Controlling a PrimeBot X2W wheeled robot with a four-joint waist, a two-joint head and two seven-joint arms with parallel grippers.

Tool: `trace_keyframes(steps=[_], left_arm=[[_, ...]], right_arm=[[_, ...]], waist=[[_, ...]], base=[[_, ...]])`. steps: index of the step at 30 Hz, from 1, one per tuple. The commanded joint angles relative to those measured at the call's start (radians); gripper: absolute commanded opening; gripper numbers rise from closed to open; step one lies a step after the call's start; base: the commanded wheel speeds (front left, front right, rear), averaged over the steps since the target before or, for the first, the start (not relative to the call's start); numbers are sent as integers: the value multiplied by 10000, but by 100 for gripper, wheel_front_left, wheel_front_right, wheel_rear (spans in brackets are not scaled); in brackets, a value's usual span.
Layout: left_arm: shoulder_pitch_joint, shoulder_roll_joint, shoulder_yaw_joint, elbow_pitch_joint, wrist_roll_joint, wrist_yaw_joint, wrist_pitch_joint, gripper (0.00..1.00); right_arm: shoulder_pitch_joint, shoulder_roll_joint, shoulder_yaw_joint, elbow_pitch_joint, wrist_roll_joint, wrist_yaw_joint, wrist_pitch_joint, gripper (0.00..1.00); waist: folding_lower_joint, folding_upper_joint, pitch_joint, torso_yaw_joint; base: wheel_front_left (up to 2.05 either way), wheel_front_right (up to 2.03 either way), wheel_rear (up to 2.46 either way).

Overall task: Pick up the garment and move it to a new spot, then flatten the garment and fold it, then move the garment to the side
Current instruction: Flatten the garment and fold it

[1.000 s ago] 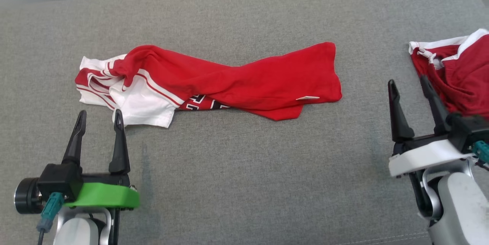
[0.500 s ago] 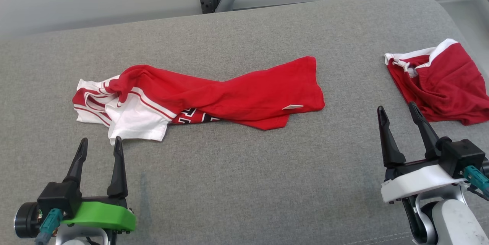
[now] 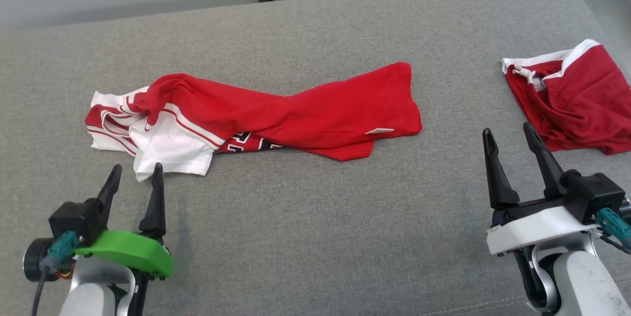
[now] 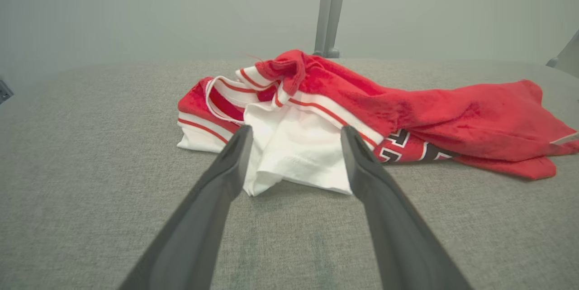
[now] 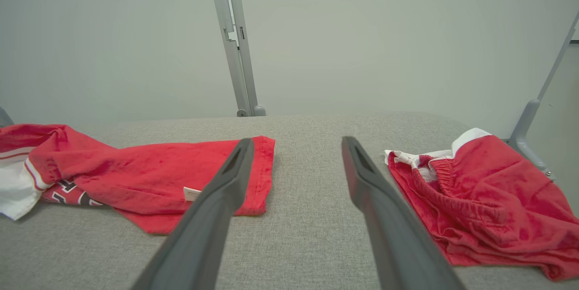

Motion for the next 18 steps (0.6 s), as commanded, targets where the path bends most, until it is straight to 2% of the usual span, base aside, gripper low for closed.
trace_keyframes(steps=[1, 8, 14, 15, 16, 17, 18], left_arm=[[-346, 145, 7, 198, -223, -85, 193, 100], [-1258, 532, -101, 1329, -800, -239, 1115, 100], [-1583, 675, -170, 1700, -857, -271, 1143, 100], [-1587, 684, -190, 1704, -875, -278, 1122, 74], [-1578, 691, -212, 1692, -888, -269, 1089, 43], [-1559, 698, -237, 1669, -896, -269, 1056, 0], [-1539, 715, -267, 1630, -885, -274, 1007, 0]], right_arm=[[-152, 20, 52, -39, 104, -8, -1, 100], [-473, 50, 245, 162, 204, -8, -154, 100], [-617, 41, 250, 319, 258, -8, -282, 100], [-639, 36, 239, 342, 271, -8, -294, 100], [-657, 29, 230, 365, 271, -8, -310, 100], [-667, 23, 233, 406, 279, -8, -307, 100], [-678, 9, 242, 452, 295, -8, -274, 100]], waist=[[0, 0, 276, -53], [0, 0, 870, -214], [0, 0, 1109, -265], [0, 0, 1132, -260], [0, 0, 1151, -253], [0, 0, 1165, -243], [0, 0, 1182, -228]], base=[[0, 0, 0], [0, 0, 0], [0, 0, 0], [0, 0, 0], [0, 0, 0], [0, 0, 0], [0, 0, 0]])
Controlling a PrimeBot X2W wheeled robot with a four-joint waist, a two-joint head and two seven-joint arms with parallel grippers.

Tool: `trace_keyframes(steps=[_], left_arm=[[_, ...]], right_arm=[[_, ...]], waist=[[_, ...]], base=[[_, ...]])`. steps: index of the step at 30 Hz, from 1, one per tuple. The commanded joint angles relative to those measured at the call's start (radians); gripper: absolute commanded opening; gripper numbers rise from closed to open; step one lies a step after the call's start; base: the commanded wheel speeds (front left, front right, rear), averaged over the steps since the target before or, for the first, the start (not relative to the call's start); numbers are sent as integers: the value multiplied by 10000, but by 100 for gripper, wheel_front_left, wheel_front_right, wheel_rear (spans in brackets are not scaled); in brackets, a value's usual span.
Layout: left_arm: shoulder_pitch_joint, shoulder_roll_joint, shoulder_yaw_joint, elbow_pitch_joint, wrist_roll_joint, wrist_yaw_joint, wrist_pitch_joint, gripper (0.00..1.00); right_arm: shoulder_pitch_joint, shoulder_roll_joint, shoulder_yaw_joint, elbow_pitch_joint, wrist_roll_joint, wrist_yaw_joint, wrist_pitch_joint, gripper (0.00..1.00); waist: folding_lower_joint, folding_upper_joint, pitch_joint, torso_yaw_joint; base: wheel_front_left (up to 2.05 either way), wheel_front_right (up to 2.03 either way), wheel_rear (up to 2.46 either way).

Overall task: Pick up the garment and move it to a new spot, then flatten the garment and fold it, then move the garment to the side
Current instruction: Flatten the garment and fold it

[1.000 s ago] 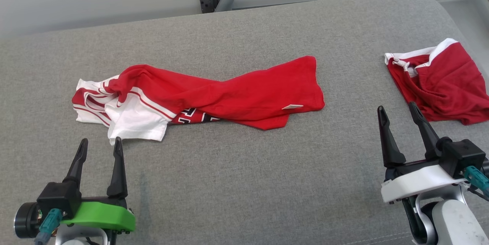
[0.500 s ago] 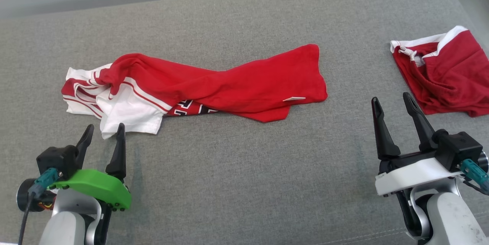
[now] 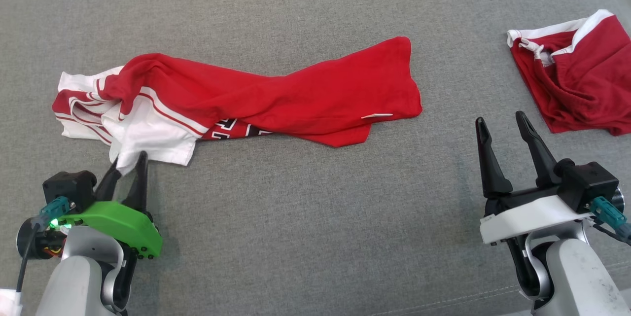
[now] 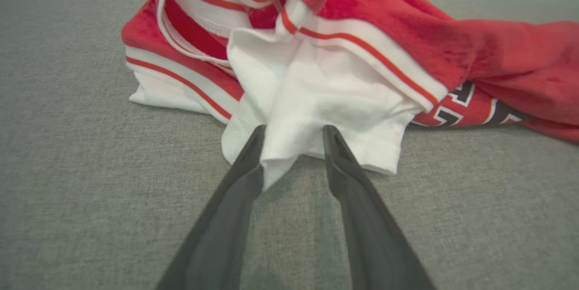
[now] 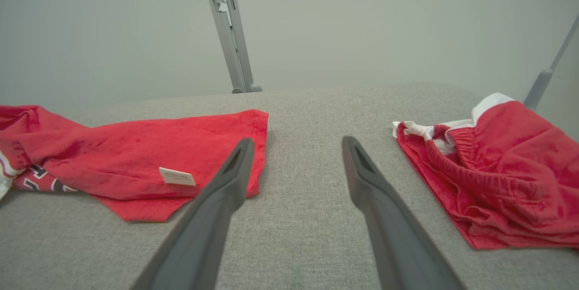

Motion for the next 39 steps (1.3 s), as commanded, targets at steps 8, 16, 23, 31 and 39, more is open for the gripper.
trace_keyframes(steps=[8, 16, 23, 31, 39], left_arm=[[-228, 94, -263, -559, 184, 40, -239, 0], [-520, -30, -584, -986, 294, 97, -260, 0], [-612, -113, -756, -1133, 334, 124, -440, 0], [-303, 23, -697, -2174, 419, 297, -857, 0], [-443, 329, -474, -4359, 276, 396, -505, 0]], right_arm=[[-761, -290, 571, 1072, 360, -8, 118, 100], [-2272, -407, 1499, 3075, 988, -8, -184, 100], [-3086, -578, 2065, 4367, 1360, -8, -360, 49], [-3264, -1069, 2406, 3903, 1864, -9, -592, 0], [-2791, -1598, 1444, 1523, 1965, -9, -246, 0]], waist=[[0, 0, 367, 293], [0, 0, 1020, 716], [0, 0, 1225, 929], [0, 0, 1075, 877], [0, 0, 586, 775]], base=[[0, 0, 0], [0, 0, 0], [0, 0, 0], [0, 0, 0], [0, 0, 0]])
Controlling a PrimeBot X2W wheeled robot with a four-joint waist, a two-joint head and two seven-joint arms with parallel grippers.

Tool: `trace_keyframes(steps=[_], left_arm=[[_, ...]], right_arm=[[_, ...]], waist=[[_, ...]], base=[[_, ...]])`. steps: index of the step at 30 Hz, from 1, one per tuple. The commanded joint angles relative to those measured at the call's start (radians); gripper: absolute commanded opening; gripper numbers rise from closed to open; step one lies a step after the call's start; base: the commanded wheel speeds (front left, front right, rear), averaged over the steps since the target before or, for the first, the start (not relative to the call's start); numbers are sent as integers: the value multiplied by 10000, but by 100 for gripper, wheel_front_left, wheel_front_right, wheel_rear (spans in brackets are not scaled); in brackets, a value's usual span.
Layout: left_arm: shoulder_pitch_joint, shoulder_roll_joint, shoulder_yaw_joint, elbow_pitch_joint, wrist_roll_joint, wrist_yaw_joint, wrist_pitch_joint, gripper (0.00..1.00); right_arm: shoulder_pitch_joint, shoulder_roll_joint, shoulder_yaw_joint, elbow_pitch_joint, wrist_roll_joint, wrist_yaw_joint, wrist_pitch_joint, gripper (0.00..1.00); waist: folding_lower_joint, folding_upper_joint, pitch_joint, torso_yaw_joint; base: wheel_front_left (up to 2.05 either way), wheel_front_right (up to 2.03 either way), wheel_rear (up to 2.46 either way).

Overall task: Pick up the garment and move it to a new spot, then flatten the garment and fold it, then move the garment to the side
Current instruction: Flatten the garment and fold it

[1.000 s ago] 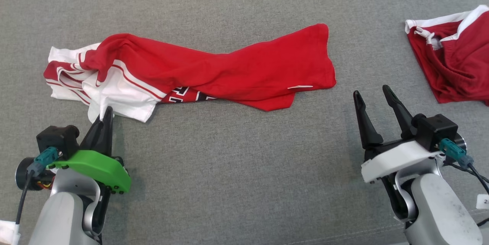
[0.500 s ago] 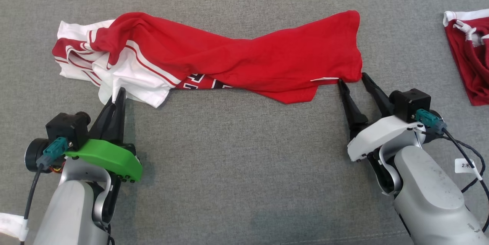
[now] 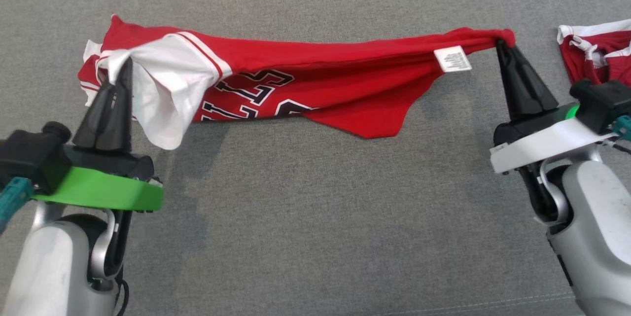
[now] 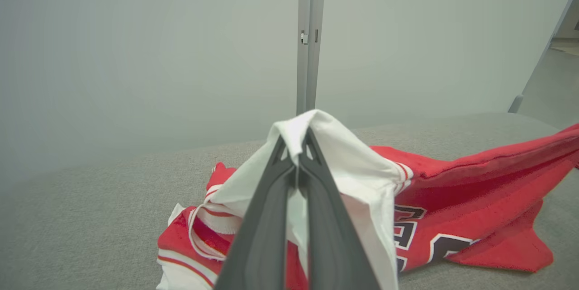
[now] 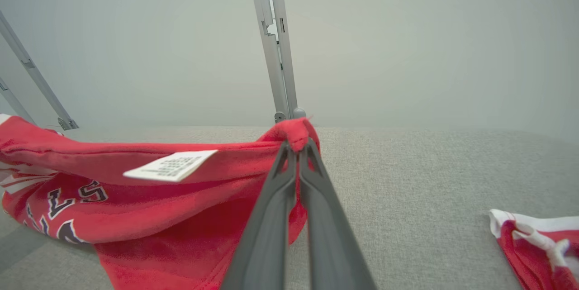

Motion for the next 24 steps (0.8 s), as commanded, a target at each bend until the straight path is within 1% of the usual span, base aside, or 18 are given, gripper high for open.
trace_keyframes(steps=[1, 7, 9, 14, 19, 24], left_arm=[[-174, 87, 89, -340, -49, 68, 45, 0], [-838, 369, 378, -1945, 210, 351, 254, 0], [-1157, 398, 437, -2416, 288, 440, 316, 0], [-2161, 541, 624, -3359, 600, 627, 373, 0], [-3020, 638, 445, -3686, 677, 531, 627, 0], [-3494, 559, 141, -3514, 597, 457, 861, 0]], right_arm=[[167, -170, -173, -372, -132, -11, 171, 0], [282, -329, -1098, -2617, -405, -11, 1021, 0], [346, -261, -1384, -3363, -502, -11, 1328, 0], [348, -274, -1983, -4843, -693, -11, 1967, 0], [505, -186, -2343, -5612, -672, -11, 2468, 0], [571, -41, -2528, -5612, -660, -11, 2750, 0]], waist=[[0, 0, -207, -77], [0, 0, -677, -220], [0, 0, -818, -248], [0, 0, -1054, -278], [0, 0, -1224, -335], [0, 0, -1202, -439]], base=[[0, 0, 0], [0, 0, 0], [0, 0, 0], [0, 0, 0], [0, 0, 0], [0, 0, 0]])
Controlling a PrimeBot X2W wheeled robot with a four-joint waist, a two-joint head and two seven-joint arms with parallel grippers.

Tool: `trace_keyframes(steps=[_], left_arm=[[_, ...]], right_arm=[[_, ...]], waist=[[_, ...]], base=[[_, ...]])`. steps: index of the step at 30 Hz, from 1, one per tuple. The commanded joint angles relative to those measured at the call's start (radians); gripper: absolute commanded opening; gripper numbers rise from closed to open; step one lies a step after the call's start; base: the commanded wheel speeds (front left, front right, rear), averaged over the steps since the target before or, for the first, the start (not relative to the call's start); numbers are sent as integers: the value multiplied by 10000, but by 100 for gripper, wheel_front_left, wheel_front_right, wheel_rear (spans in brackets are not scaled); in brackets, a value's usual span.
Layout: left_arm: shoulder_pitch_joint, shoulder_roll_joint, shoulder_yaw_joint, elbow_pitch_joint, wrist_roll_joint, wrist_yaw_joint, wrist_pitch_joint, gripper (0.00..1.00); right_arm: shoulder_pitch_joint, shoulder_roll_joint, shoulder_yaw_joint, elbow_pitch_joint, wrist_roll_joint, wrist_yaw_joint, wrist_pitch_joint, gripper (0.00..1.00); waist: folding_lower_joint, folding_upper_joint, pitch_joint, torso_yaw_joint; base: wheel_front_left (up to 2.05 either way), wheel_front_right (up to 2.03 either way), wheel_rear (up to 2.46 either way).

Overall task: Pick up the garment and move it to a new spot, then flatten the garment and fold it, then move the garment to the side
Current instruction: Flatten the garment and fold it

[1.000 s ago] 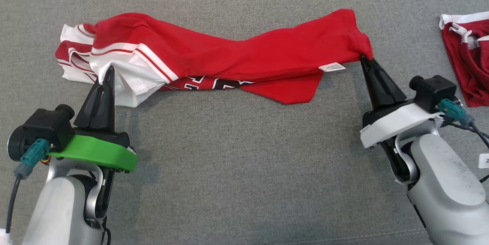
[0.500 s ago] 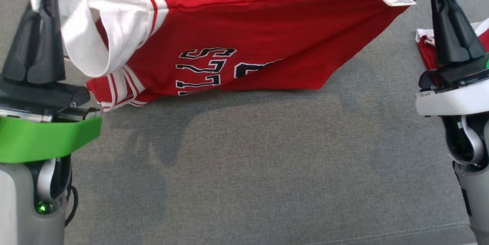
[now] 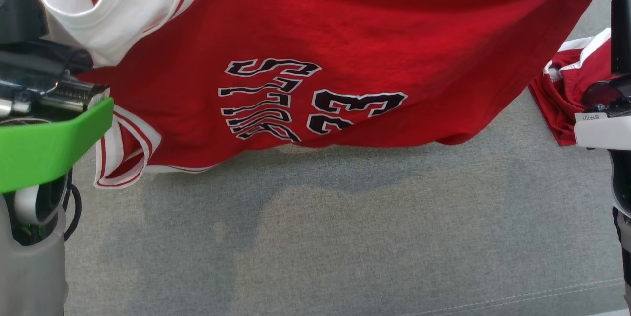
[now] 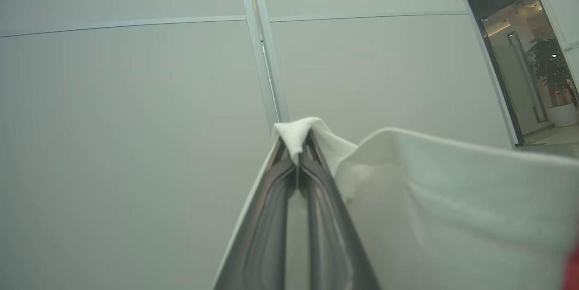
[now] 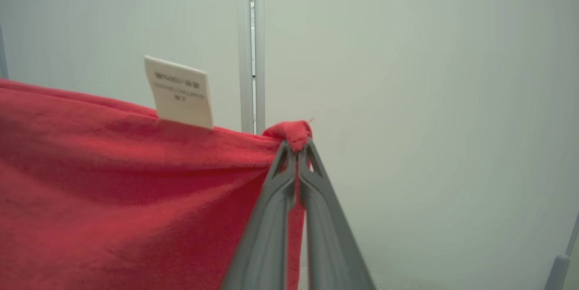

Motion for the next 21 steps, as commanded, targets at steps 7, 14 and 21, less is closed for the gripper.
trace_keyframes(steps=[7, 14, 21], left_arm=[[-927, -70, -254, 827, -233, -238, 0, 0], [-2767, -349, -452, 3043, -605, -531, -762, 0], [-5486, -657, -751, 6788, -529, -764, -2378, 0]], right_arm=[[-687, 97, 47, 665, 404, -10, 37, 0], [-3036, -135, 607, 2452, 1070, -7, -248, 0], [-6694, -64, 1496, 5346, 1380, -7, -1257, 0]], waist=[[0, 0, 485, -75], [0, 0, 1308, 88], [0, 0, 1904, 291]], base=[[0, 0, 0], [0, 0, 0], [0, 0, 0]])
